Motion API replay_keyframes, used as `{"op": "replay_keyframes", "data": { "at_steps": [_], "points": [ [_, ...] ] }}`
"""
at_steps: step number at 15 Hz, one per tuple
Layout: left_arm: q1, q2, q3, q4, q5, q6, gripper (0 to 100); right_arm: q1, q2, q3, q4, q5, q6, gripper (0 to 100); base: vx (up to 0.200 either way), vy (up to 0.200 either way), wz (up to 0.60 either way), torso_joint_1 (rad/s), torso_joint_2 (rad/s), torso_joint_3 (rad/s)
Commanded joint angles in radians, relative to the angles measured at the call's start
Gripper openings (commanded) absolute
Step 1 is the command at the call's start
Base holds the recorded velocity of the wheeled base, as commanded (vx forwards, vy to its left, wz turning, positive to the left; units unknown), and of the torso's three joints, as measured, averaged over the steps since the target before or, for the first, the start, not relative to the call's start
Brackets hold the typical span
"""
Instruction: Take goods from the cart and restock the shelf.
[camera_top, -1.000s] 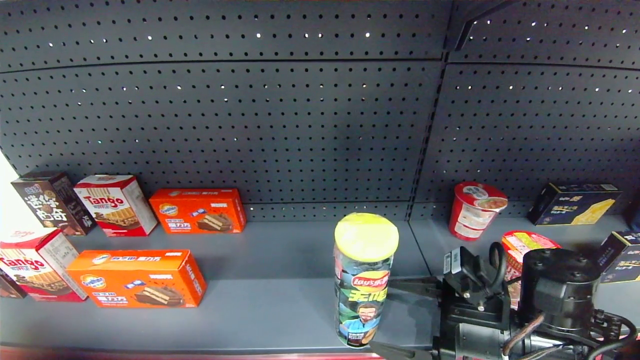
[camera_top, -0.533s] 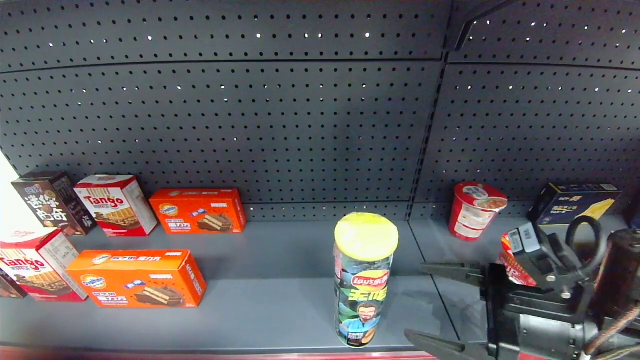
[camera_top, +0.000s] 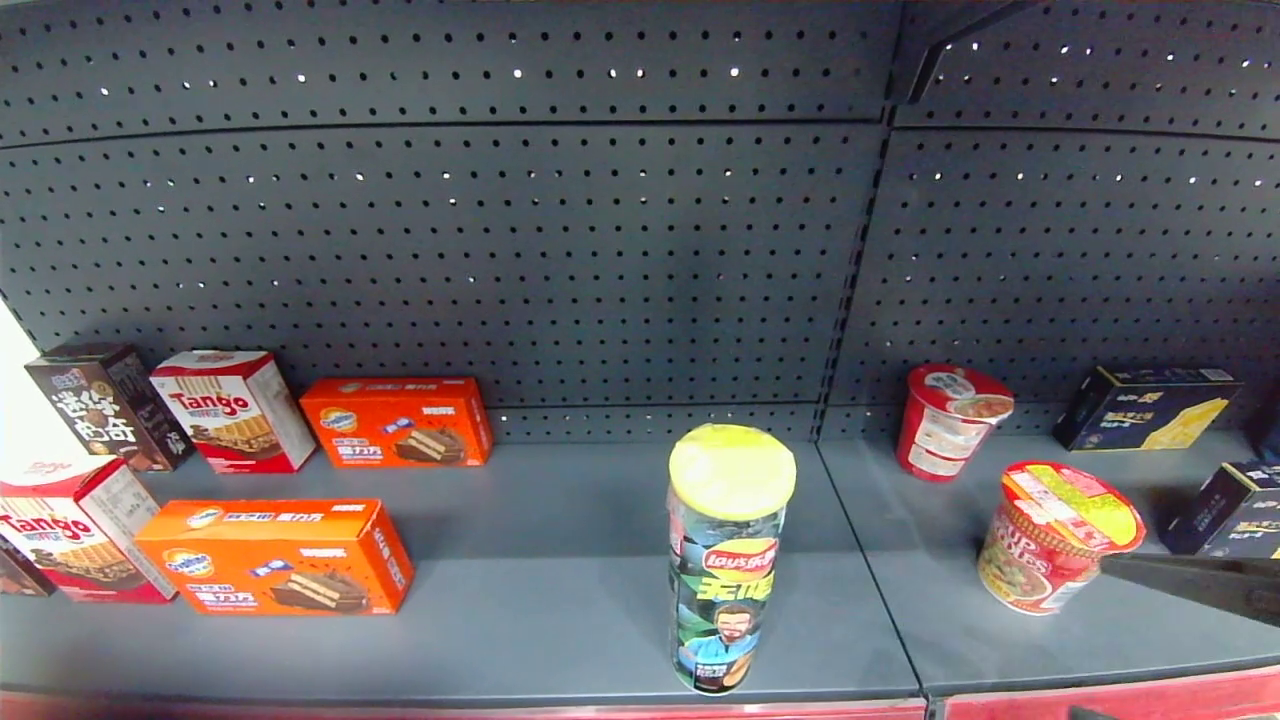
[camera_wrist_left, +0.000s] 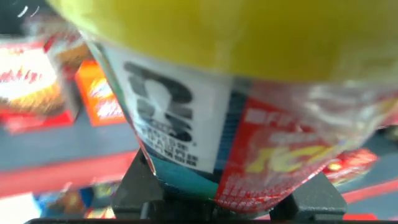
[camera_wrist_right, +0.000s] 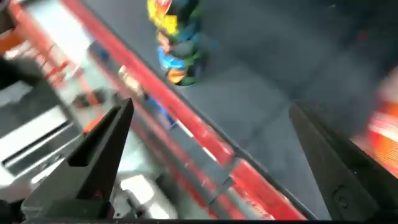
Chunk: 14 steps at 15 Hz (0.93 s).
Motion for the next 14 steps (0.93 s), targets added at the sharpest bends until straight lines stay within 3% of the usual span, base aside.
{"op": "replay_keyframes", "data": {
  "at_steps": [1, 3, 5, 7, 8, 10, 12, 13, 14],
  "points": [
    [-0.002, 0.139, -0.099, 0.001, -0.056, -0.001, 0, -0.021, -0.175, -0.003, 0.028, -0.084, 0.019, 100, 0.0, 0.0, 0.0, 0.0, 0.0, 0.0],
    [-0.003, 0.318, -0.214, -0.008, -0.18, -0.001, 0, -0.047, -0.241, 0.008, 0.033, -0.142, 0.063, 100, 0.0, 0.0, 0.0, 0.0, 0.0, 0.0],
    [-0.003, 0.476, -0.309, -0.039, -0.249, 0.002, 0, -0.079, -0.287, 0.036, 0.05, -0.144, 0.071, 100, 0.0, 0.0, 0.0, 0.0, 0.0, 0.0],
    [-0.011, 0.62, -0.358, -0.12, -0.3, 0.007, 0, -0.088, -0.339, 0.071, 0.071, -0.144, 0.071, 100, 0.0, 0.0, 0.0, 0.0, 0.0, 0.0],
    [-0.041, 0.742, -0.369, -0.243, -0.329, 0.007, 0, -0.113, -0.406, 0.125, 0.094, -0.16, 0.068, 100, 0.0, 0.0, 0.0, 0.0, 0.0, 0.0],
    [-0.089, 0.884, -0.378, -0.359, -0.331, 0.007, 0, -0.192, -0.468, 0.16, 0.103, -0.18, 0.067, 100, 0.0, 0.0, 0.0, 0.0, 0.0, 0.0],
    [-0.146, 0.979, -0.405, -0.384, -0.326, 0.012, 0, -0.266, -0.506, 0.187, 0.105, -0.179, 0.07, 100, 0.0, 0.0, 0.0, 0.0, 0.0, 0.0],
    [-0.16, 1.007, -0.412, -0.386, -0.326, 0.031, 0, -0.278, -0.521, 0.201, 0.105, -0.179, 0.07, 100, 0.0, 0.0, 0.0, 0.0, 0.0, 0.0],
    [-0.17, 1.053, -0.416, -0.384, -0.323, 0.111, 0, -0.284, -0.557, 0.23, 0.114, -0.182, 0.07, 100, 0.0, 0.0, 0.0, 0.0, 0.0, 0.0]
  ]
}}
